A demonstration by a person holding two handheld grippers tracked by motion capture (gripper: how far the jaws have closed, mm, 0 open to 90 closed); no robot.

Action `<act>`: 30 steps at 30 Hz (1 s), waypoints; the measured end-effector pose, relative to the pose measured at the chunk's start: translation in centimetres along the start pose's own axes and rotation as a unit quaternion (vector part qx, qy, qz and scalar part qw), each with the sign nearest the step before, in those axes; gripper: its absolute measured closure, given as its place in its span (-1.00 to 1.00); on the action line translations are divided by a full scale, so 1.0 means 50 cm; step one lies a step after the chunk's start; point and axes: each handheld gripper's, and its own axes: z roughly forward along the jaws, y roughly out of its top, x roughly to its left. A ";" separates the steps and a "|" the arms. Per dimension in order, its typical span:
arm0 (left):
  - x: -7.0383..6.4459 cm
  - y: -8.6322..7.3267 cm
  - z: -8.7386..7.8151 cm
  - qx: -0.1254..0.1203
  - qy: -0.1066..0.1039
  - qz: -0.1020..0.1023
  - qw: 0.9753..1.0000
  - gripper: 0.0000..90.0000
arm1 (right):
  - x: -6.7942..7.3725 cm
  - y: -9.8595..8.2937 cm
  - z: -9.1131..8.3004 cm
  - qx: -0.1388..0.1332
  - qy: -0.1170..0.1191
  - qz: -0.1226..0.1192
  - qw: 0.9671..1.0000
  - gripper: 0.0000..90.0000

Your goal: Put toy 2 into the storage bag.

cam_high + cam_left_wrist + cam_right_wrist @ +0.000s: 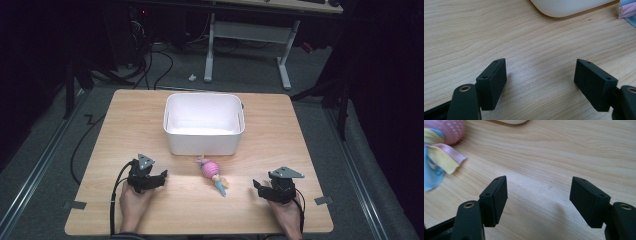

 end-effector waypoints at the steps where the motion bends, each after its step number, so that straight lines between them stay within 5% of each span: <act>1: 0.000 0.000 0.000 0.000 0.000 0.000 1.000 -0.42 | 0.003 0.002 -0.003 -0.004 0.002 -0.003 1.000 -0.29; 8: 0.000 0.000 0.000 0.000 0.001 -0.001 1.000 -0.44 | 0.033 0.021 -0.015 -0.027 0.047 -0.013 0.998 -0.21; 17: 0.000 0.000 0.000 0.000 0.002 -0.002 1.000 -0.44 | 0.052 0.039 -0.010 -0.002 0.074 -0.020 0.997 -0.23; 30: 0.000 0.002 0.002 0.001 0.003 -0.002 1.000 -0.45 | 0.136 0.103 0.037 0.015 0.107 -0.086 0.990 -0.35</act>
